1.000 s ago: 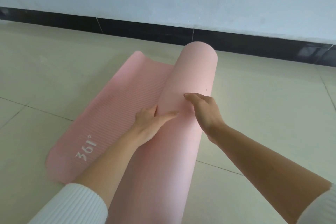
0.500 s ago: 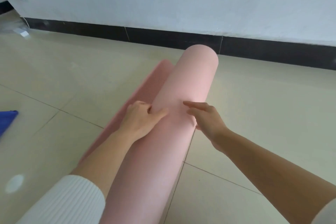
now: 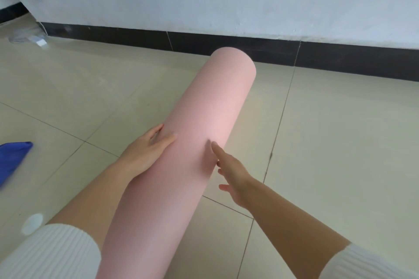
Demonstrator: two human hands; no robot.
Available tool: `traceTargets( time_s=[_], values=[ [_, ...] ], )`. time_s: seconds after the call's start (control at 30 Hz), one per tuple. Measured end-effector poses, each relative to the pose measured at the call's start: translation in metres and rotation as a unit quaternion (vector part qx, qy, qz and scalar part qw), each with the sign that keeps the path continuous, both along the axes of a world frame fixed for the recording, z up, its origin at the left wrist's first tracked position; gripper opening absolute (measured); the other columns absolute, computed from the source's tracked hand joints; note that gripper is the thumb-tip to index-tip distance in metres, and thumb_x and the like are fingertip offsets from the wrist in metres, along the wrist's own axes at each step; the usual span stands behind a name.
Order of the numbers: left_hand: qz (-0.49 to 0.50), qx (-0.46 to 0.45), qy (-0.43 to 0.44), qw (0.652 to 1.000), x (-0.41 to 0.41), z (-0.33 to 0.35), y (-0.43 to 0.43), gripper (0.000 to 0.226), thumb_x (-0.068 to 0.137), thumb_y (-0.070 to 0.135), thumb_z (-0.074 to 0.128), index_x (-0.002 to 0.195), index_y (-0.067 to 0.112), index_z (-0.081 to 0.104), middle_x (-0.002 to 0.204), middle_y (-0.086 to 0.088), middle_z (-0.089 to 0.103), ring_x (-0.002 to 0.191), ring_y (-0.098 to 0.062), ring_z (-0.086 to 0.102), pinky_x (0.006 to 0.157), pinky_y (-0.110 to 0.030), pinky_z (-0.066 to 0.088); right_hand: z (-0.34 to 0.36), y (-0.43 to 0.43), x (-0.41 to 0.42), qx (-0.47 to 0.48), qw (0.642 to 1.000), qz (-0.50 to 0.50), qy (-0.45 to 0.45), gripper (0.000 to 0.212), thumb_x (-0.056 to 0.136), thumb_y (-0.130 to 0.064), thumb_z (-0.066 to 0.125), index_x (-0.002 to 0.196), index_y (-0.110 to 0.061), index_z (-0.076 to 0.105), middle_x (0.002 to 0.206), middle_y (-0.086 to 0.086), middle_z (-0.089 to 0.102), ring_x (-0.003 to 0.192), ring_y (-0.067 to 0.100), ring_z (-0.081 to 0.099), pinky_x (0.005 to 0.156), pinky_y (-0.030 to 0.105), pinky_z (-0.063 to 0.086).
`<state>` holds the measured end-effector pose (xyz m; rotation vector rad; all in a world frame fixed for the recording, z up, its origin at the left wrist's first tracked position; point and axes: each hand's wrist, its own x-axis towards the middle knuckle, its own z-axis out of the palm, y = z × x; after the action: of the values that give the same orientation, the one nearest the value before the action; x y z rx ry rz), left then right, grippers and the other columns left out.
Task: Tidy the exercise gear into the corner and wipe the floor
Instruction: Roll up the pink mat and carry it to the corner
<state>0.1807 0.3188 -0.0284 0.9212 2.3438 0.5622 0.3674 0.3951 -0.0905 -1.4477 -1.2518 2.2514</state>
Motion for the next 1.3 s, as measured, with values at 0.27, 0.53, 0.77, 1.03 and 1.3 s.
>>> traceTargets(
  time_s=[0.27, 0.53, 0.77, 1.03, 1.3],
  values=[
    [0.014, 0.012, -0.086, 0.996, 0.015, 0.0, -0.007, 0.1, 0.035, 0.089, 0.068, 0.127, 0.066, 0.036, 0.118, 0.007, 0.065, 0.101, -0.015, 0.066, 0.097, -0.04, 0.048, 0.005, 0.01, 0.018, -0.025, 0.995, -0.083, 0.039, 0.053, 0.084, -0.066, 0.049, 0.112, -0.02, 0.046, 0.101, 0.002, 0.063, 0.091, 0.017, 0.061, 0.104, 0.046, 0.036],
    [-0.027, 0.01, -0.306, 0.951, 0.122, -0.015, -0.016, 0.103, 0.048, 0.074, 0.071, 0.14, 0.053, 0.028, 0.102, 0.003, 0.072, 0.085, -0.018, 0.071, 0.075, -0.036, 0.057, 0.028, 0.054, 0.137, 0.026, 0.993, -0.102, -0.054, 0.045, 0.092, -0.06, 0.039, 0.125, -0.03, 0.034, 0.086, 0.014, 0.068, 0.073, 0.024, 0.065, 0.074, 0.034, 0.054],
    [-0.062, -0.013, -0.442, 0.895, 0.236, -0.037, -0.014, 0.066, 0.062, 0.073, 0.062, 0.122, 0.047, 0.051, 0.092, -0.008, 0.072, 0.078, -0.025, 0.068, 0.085, -0.05, 0.055, 0.036, 0.073, 0.264, 0.08, 0.969, 0.061, -0.227, 0.078, 0.087, -0.073, 0.03, 0.098, -0.002, 0.06, 0.069, 0.01, 0.055, 0.056, 0.024, 0.05, 0.059, 0.031, 0.048],
    [-0.113, -0.02, -0.428, 0.896, 0.336, -0.03, 0.02, 0.064, 0.072, 0.074, 0.057, 0.109, 0.022, 0.063, 0.107, -0.002, 0.067, 0.08, -0.022, 0.065, 0.078, -0.042, 0.057, 0.02, 0.04, 0.403, -0.001, 0.976, -0.046, -0.213, 0.093, 0.069, -0.088, 0.037, 0.107, -0.008, 0.067, 0.106, 0.009, 0.068, 0.099, 0.025, 0.064, 0.087, 0.046, 0.052],
    [-0.146, 0.072, -0.384, 0.909, 0.391, 0.03, 0.054, 0.089, 0.05, 0.055, 0.07, 0.131, 0.037, 0.041, 0.11, 0.002, 0.066, 0.081, -0.024, 0.07, 0.076, -0.042, 0.057, 0.086, 0.051, 0.465, 0.087, 0.978, -0.173, -0.075, 0.061, 0.072, -0.069, 0.058, 0.104, -0.018, 0.056, 0.093, 0.01, 0.067, 0.081, 0.026, 0.064, 0.076, 0.041, 0.053]
  ],
)
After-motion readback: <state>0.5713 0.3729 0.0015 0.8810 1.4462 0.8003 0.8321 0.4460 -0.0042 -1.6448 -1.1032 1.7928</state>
